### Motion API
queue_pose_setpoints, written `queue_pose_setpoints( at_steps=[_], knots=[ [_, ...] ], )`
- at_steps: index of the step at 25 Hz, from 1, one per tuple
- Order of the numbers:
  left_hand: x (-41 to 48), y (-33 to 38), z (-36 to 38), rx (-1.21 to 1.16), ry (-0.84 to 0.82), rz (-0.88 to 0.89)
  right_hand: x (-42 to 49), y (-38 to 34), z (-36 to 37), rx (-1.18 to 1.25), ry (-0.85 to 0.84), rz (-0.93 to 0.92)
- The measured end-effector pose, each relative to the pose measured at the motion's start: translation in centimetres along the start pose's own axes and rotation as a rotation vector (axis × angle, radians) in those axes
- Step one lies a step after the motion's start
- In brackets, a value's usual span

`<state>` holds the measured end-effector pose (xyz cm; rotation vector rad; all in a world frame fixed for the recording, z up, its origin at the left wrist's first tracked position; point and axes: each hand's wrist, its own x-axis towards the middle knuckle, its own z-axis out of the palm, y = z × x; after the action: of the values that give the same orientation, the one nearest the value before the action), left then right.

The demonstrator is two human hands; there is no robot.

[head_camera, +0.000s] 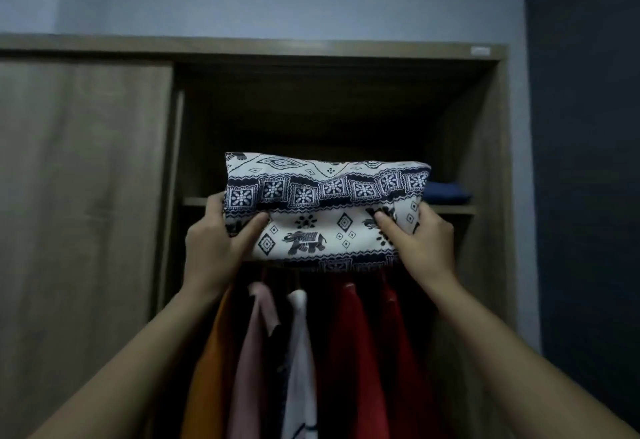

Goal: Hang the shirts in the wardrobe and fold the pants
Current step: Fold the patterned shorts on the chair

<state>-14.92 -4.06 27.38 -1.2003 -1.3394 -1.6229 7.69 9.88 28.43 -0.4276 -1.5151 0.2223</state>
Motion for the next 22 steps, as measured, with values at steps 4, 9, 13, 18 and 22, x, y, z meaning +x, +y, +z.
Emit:
queue_pose_setpoints(
  at_steps=[4,9,13,18,22],
  knots=[
    [3.7,2.0,6.4,-0.067,0.033,0.042,6.1,2.3,-2.5,-0.064,0.042,-0.067],
    [7.4,4.3,13.9,-0.122,0.086,0.104,12.3,5.0,-4.9,-0.305,0.064,-0.177],
    [10.0,4.6,18.7,-0.114,0.059,0.064,16.4,7.2,-4.6,-0.469,0.036,-0.163],
    [14.3,3.2,22.5,0.051,-0.156,-0.231,19.9,9.5,-2.1,-0.382,0.059,0.035],
    [15.9,2.2,22.9,0.105,-0.363,-0.483,20.6,10.5,-0.8,-0.543,-0.108,0.35]
  ],
)
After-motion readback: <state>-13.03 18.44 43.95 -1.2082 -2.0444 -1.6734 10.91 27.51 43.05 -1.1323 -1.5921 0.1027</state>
